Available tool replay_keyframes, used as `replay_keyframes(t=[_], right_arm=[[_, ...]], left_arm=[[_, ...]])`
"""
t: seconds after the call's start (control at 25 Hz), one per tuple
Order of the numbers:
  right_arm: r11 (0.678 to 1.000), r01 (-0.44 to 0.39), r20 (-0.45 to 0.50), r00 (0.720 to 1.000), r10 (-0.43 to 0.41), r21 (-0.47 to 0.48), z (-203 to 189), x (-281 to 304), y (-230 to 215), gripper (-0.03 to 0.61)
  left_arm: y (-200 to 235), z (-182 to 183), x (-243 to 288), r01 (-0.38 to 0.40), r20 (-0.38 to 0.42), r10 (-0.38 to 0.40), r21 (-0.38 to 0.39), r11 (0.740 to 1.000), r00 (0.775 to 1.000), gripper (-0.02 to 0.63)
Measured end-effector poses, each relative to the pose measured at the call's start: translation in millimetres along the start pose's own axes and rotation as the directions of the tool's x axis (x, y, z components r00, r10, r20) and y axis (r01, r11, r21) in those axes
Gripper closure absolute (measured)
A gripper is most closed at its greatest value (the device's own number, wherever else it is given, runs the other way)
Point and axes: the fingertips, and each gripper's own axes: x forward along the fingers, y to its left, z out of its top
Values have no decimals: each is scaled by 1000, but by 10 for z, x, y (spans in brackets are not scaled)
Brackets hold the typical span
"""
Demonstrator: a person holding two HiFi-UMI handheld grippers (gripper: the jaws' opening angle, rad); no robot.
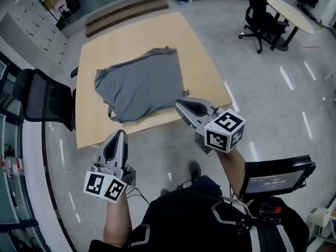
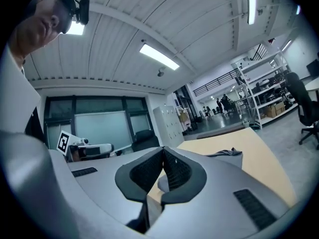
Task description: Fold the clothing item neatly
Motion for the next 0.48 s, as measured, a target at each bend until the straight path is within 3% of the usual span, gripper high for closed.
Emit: replay_keyframes(t=[0.24,0.48], right_arm=[[998,43,20,999,-42,-53,-148,-68,708,568],[994,102,16,995,-101,-31,-278,-162,1316,568]], left_arm=[[87,-65,-578,64,-19,-63,37,997,998,614],[109,-37,-1050,123,-10,-123,-3,992,992,614]])
